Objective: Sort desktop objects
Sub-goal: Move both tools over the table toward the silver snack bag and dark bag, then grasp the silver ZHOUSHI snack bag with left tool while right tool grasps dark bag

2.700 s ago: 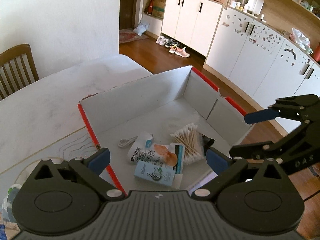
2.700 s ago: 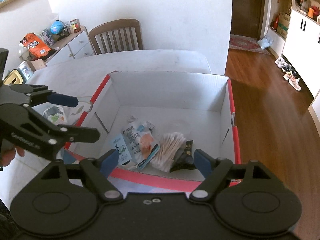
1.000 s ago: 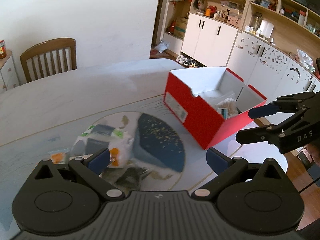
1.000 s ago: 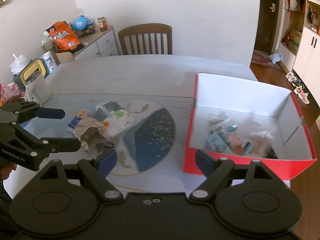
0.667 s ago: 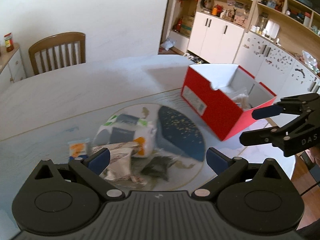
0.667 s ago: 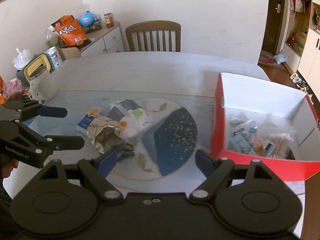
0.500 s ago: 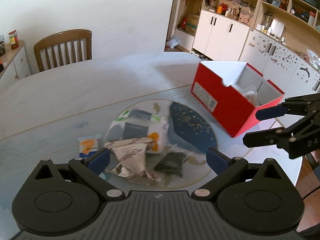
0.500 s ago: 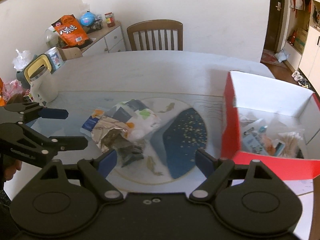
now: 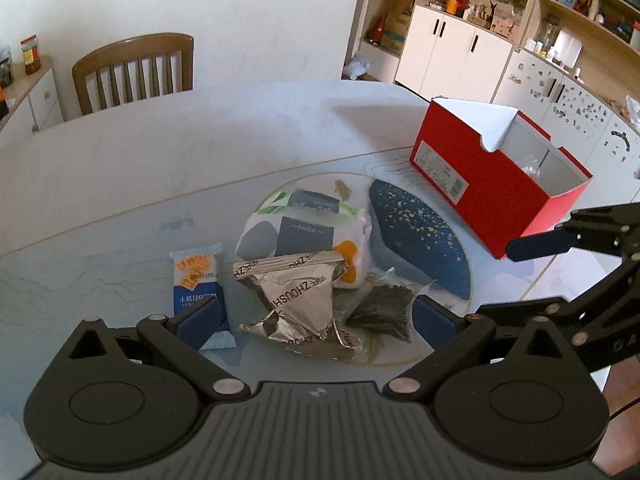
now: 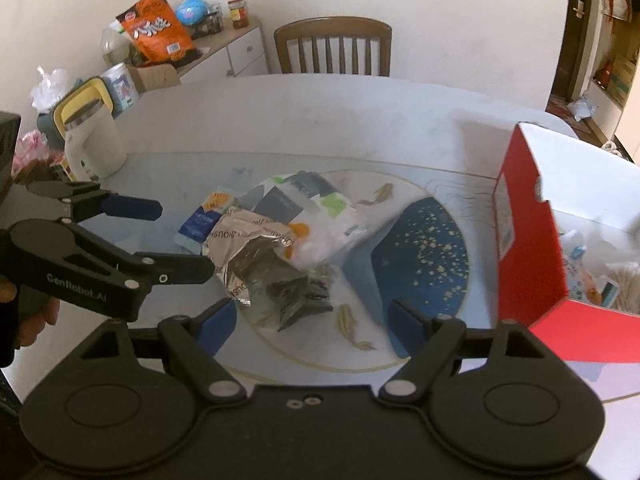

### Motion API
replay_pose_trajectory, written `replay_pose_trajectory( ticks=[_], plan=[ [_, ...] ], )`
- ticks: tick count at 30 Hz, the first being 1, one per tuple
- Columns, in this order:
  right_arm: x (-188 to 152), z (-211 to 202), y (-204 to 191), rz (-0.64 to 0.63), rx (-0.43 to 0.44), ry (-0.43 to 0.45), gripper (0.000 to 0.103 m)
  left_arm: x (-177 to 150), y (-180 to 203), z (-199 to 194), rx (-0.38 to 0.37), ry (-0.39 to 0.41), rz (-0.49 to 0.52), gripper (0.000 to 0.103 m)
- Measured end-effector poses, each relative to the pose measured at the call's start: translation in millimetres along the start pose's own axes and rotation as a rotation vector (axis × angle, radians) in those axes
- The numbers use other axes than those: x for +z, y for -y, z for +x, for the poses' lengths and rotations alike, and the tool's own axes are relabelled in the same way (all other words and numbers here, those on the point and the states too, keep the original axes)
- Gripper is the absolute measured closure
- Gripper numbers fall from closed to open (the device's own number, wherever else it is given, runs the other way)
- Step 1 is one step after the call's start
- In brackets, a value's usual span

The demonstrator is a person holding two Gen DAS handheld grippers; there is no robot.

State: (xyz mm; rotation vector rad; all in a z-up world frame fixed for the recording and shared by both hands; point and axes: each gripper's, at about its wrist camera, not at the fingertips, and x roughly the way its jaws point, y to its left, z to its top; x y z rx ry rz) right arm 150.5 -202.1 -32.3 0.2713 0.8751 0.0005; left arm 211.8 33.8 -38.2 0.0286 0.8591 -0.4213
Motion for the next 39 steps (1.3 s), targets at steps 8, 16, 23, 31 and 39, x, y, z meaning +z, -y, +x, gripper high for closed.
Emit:
replay_pose_trajectory(
  ticks=[8, 16, 23, 31, 39],
  plan=[
    [0.9, 26.3, -6.8, -0.059, -0.013, -0.032, 0.022, 3.2, -5.6, 16.4, -0.003, -0.019, -0.002, 0.001],
    [3.5, 51.6, -5.6, -0.11, -0.015, -0.065, 0.027, 6.1, -11.4, 33.2, -0.001, -0.042, -0.024, 0.001],
    [5.6, 69.4, -4.7, -0.133, 0.006, -0.099, 0.029, 9.6, -10.2, 43.6, -0.014, -0.059, -0.026, 0.004],
    [5.3, 83.0, -6.8, -0.144, 0.025, -0.133, 0.038, 9.1, -9.9, 56.5, -0.018, -0.091, -0.017, 0.01],
    [4.1, 87.2, -5.3, -0.136, 0.03, -0.149, 0.045, 8.2, -10.9, 62.2, -0.036, -0.104, -0.023, 0.028]
  ],
)
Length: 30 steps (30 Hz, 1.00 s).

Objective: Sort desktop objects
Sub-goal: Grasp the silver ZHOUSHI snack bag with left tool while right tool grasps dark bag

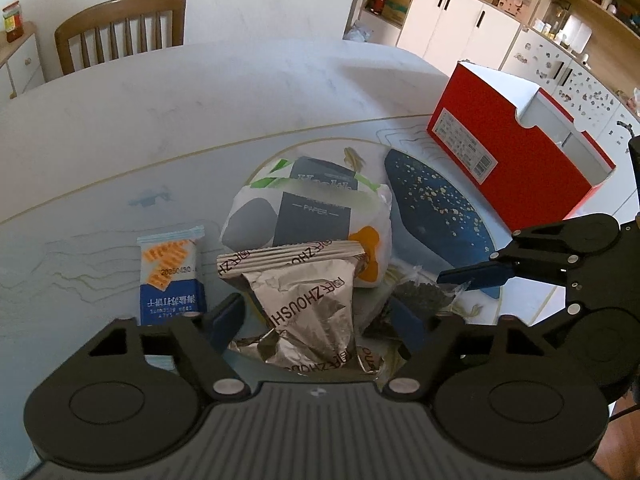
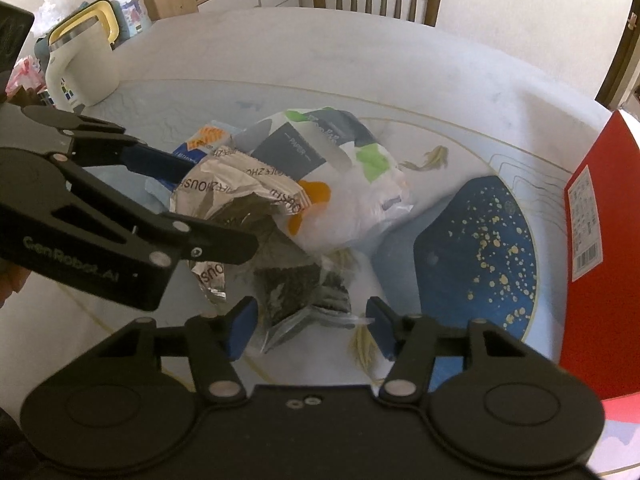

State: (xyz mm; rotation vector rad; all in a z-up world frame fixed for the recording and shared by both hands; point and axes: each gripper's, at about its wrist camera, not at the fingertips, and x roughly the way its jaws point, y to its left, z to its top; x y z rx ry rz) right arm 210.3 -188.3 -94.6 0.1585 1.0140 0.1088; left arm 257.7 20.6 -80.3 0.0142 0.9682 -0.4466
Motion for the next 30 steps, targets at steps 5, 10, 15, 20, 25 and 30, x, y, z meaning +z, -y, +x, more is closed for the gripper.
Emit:
replay_pose_trajectory(
  ticks=[5, 10, 15, 20, 25, 30],
  plan=[
    [-0.7, 0.4, -0.5, -0.001, 0.004, -0.002, 0.051, -0.1, 0.1, 2.2, -0.008, -0.006, -0.001, 0.042],
    [-2.8, 1.6, -0.9, 0.01, 0.009, -0.006, 0.062, -1.0, -2.0, 4.0, 0.015, -0.016, -0.009, 0.056],
    [-4.0, -1.7, -1.7, 0.02, 0.002, -0.002, 0.067, -1.7, -2.4, 3.2, 0.017, -0.013, -0.012, 0.058],
    [-3.2, -6.3, 2.1, 0.037, -0.006, 0.004, 0.068, -2.6, -2.2, 1.7, 0.012, -0.012, -0.015, 0.059],
    [-2.2, -13.7, 7.6, 0.06, -0.012, 0.018, 0.068, -3.3, 0.4, -2.1, 0.003, -0.013, -0.01, 0.06],
    [-5.1, -21.5, 10.9, 0.081, -0.021, 0.03, 0.069, -1.9, 4.8, -9.5, -0.005, -0.003, -0.003, 0.06]
  ],
)
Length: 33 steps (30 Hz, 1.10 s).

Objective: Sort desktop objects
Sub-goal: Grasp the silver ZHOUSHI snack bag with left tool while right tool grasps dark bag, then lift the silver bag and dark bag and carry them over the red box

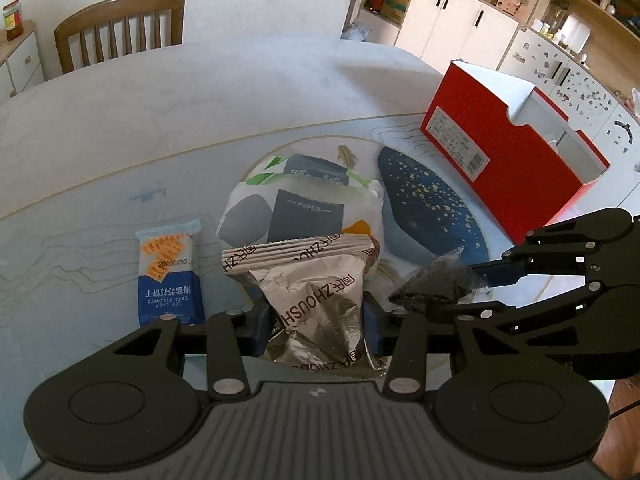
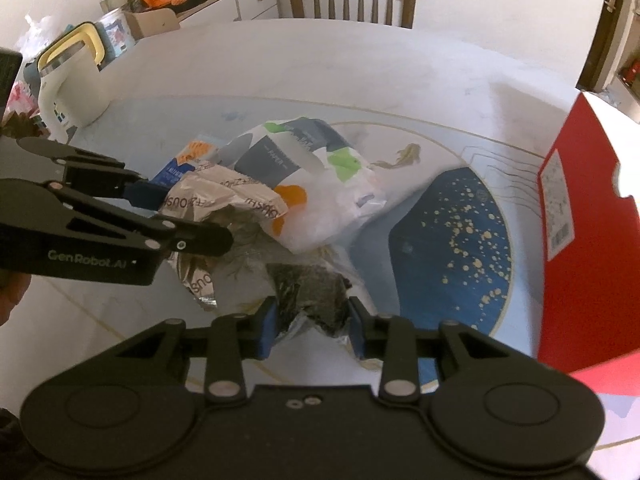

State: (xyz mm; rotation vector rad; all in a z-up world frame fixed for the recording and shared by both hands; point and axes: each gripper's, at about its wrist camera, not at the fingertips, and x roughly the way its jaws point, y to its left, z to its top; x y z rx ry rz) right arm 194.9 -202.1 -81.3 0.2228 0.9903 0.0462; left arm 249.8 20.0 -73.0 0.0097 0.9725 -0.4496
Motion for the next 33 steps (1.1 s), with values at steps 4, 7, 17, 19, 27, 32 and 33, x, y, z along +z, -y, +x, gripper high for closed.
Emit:
replay_pose_trajectory(
  ticks=[4, 7, 17, 19, 27, 32, 33],
  plan=[
    [-2.3, -7.5, 2.2, 0.018, 0.0, 0.011, 0.069, -0.3, 3.4, -6.3, -0.003, 0.006, 0.005, 0.06],
    [-4.5, -12.4, 3.8, 0.032, -0.001, 0.019, 0.069, -1.7, 6.2, -10.3, -0.004, 0.009, 0.006, 0.06],
    [-12.2, -34.8, 9.2, 0.064, 0.001, 0.052, 0.069, -3.1, 21.6, -25.4, -0.012, 0.021, 0.025, 0.06],
    [-13.4, -41.2, 10.4, 0.07, -0.001, 0.063, 0.069, -2.7, 25.1, -28.5, -0.014, 0.024, 0.025, 0.06],
    [-18.1, -67.7, 17.5, 0.087, -0.009, 0.093, 0.069, 1.8, 45.6, -41.9, -0.019, 0.04, 0.05, 0.06],
    [-22.6, -83.4, 25.5, 0.098, -0.009, 0.123, 0.069, 6.6, 58.1, -50.5, -0.024, 0.054, 0.061, 0.06],
    [-23.4, -87.0, 27.7, 0.101, -0.009, 0.13, 0.069, 7.9, 61.0, -52.3, -0.026, 0.059, 0.065, 0.06]
  ],
)
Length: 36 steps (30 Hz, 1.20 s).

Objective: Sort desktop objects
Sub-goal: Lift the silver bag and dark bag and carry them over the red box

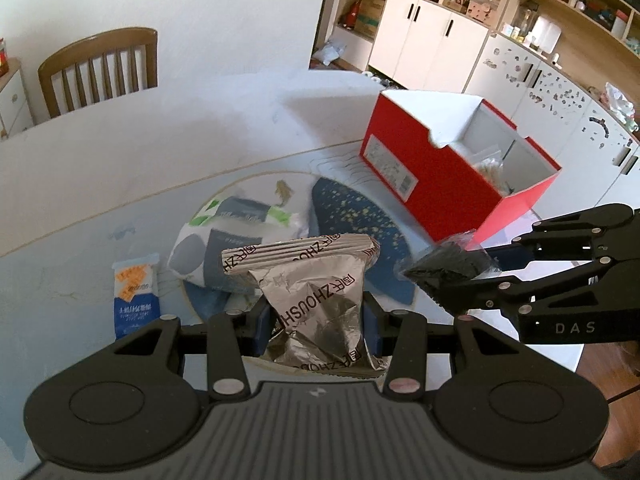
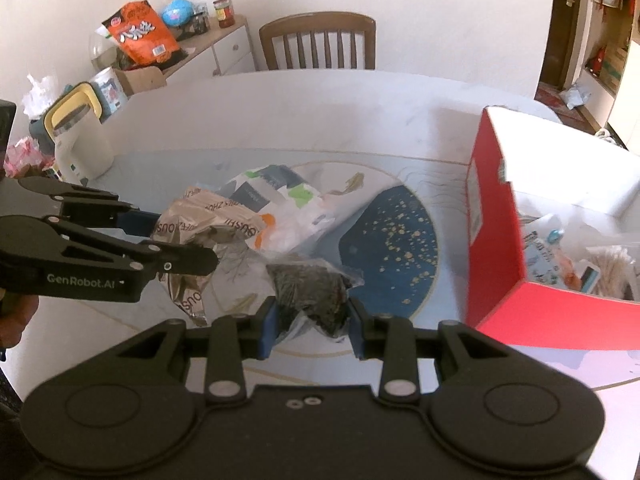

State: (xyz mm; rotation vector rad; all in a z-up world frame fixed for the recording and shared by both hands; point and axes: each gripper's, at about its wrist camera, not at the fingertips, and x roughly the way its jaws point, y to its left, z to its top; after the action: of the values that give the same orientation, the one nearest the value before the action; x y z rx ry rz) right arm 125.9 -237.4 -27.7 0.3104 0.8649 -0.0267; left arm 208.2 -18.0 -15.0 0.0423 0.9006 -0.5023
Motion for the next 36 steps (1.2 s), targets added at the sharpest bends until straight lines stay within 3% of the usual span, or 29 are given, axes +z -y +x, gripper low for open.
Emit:
replay_pose_trajectory(
  ticks=[16, 36],
  plan=[
    [0.6, -42.0, 49.2, 0.064, -0.016, 0.069, 0.069, 23.4, 45.2, -3.1, -0.028, 0.027, 0.034, 0.06],
    [-2.1, -74.8, 129.4, 0.061, -0.025, 0.114, 0.069, 58.6, 118.7, 24.8, -0.036, 0.05, 0.051, 0.06]
  ],
)
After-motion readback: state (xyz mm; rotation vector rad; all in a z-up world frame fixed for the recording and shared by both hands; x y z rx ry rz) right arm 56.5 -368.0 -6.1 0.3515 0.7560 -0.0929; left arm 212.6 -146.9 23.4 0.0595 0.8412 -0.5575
